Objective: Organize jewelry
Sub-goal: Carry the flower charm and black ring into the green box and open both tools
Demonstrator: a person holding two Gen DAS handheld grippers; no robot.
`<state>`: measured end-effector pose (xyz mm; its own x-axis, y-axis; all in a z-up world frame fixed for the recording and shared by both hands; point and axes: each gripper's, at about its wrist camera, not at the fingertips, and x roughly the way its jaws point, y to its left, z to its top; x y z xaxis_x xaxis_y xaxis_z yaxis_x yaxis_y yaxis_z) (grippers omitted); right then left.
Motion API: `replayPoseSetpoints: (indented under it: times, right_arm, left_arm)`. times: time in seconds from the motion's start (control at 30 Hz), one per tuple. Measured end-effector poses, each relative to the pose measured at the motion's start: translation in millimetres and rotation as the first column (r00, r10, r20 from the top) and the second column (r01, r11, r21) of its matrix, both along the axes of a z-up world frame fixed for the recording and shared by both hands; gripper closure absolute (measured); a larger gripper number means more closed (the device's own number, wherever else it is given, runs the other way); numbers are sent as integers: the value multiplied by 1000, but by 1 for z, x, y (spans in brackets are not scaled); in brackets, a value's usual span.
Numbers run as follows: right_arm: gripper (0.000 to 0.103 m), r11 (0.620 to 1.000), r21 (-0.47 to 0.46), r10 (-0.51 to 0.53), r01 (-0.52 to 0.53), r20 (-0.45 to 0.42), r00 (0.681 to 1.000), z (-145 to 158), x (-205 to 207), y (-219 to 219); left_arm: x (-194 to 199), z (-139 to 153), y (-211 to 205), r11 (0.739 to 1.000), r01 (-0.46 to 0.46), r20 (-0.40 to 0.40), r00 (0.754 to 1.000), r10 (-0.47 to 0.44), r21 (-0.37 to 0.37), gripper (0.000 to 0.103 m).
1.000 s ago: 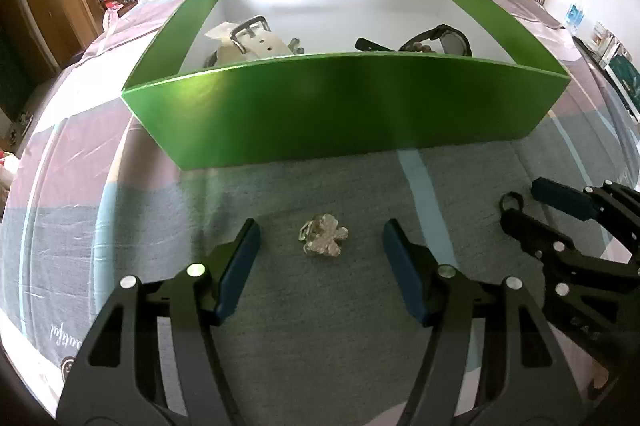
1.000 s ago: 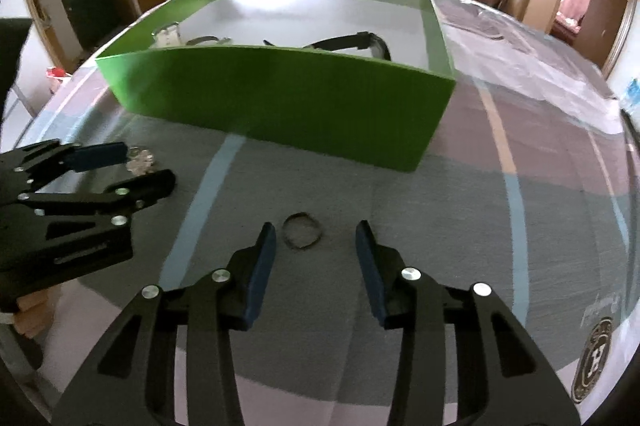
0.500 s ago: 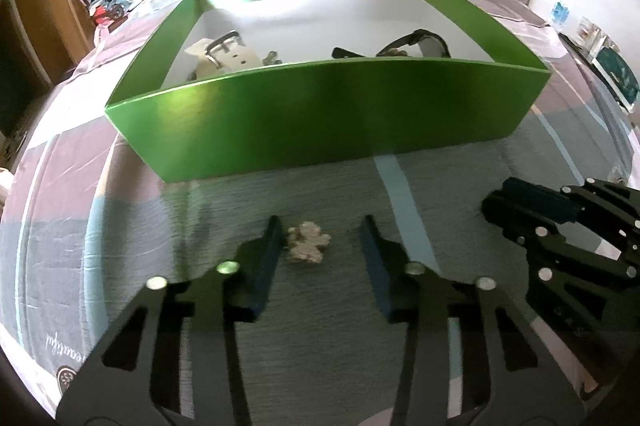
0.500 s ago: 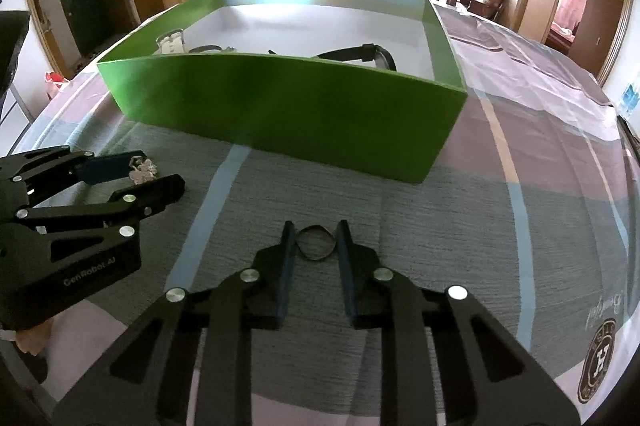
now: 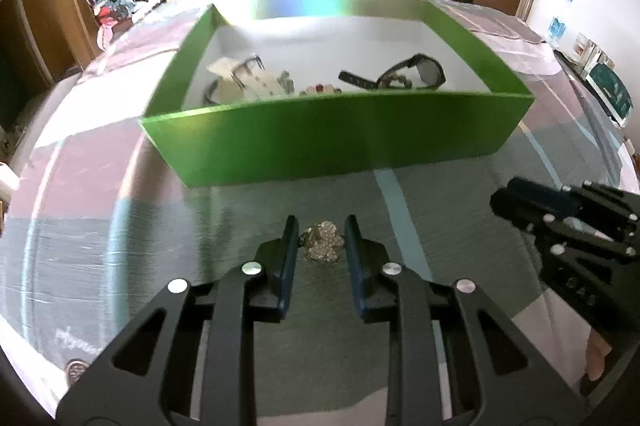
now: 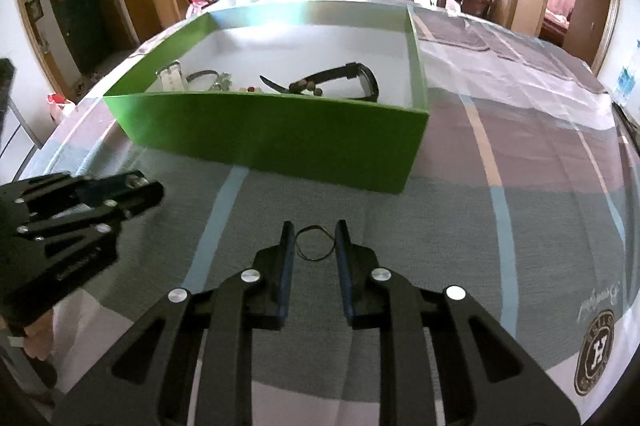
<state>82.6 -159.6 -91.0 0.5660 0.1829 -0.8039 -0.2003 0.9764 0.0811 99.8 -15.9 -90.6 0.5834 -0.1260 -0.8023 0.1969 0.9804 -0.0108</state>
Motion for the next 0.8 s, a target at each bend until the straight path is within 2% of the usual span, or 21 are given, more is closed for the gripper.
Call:
replayPoseSetpoints:
  times: [0.13,0.33,0.43,0.47,0.57,0.7,0.8]
  right_arm:
    - [82,999,17,41,-40,-12,999,12,-6,7]
    - [82,998,-34,55,-51,150,987,80,1,9]
    - [82,998,-58,49,-36,231,972,109,23,12]
    - [82,998,-59,43,-30,240,970,112,33,12]
    - [82,999,-38,-7,16,216,976,107,76,12]
    - [82,999,8,-41,40,97,994,69,122,17]
    - [82,999,-2,-46,46,60,997,46,137,25]
  left_arm:
    - [-9,25,0,999,30,26,999,-29,-20,79]
    - [4,82,3,998,68,126,990,-66,-13,79]
    - [27,111,2,998,65,219,973,-68,20,79]
    - [37,116,1,998,59,229,971,-64,26,79]
    - [80,114,4,1000,9,212,977,-14,22,79]
    - [133,82,6,999,-38,123,992,38,-1,79]
    - [152,57,7,999,-54,65,996,54,-9,79]
